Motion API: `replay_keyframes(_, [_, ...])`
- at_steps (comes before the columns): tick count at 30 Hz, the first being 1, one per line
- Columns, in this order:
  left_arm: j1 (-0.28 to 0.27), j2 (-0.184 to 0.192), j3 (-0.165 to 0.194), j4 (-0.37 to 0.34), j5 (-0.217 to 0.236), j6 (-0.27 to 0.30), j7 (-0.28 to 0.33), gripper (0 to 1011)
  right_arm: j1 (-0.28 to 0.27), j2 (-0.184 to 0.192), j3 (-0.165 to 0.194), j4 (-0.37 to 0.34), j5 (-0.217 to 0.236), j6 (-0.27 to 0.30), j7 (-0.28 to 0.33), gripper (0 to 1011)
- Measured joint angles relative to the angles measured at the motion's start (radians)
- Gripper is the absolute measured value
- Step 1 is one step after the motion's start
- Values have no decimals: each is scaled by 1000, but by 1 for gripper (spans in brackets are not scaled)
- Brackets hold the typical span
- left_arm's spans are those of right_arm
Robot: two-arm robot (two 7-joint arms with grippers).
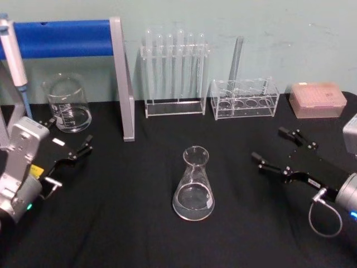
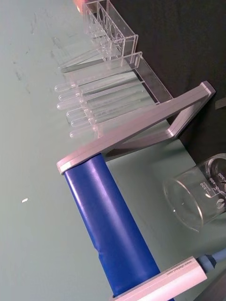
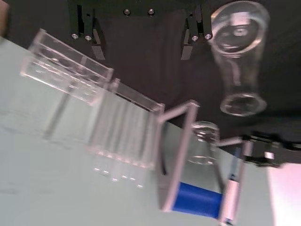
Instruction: Grasp the erlenmeyer flask with one hand, shake it three times, then place it back.
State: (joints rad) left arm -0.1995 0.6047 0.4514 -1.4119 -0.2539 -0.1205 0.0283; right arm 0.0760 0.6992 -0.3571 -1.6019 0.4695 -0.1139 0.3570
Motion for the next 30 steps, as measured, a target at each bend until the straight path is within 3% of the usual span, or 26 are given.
replay_keyframes(13, [0,0,0,0,0,0,0,1001,-7,7,-10,-31,74,18,204,1002])
replay_keyframes(23, [0,0,0,0,0,0,0,1001,65,-40,-60,20,96,71,309,1003])
replay_keyframes(30, [0,0,0,0,0,0,0,1001,122,-73,-103,64,102,93,342,1003])
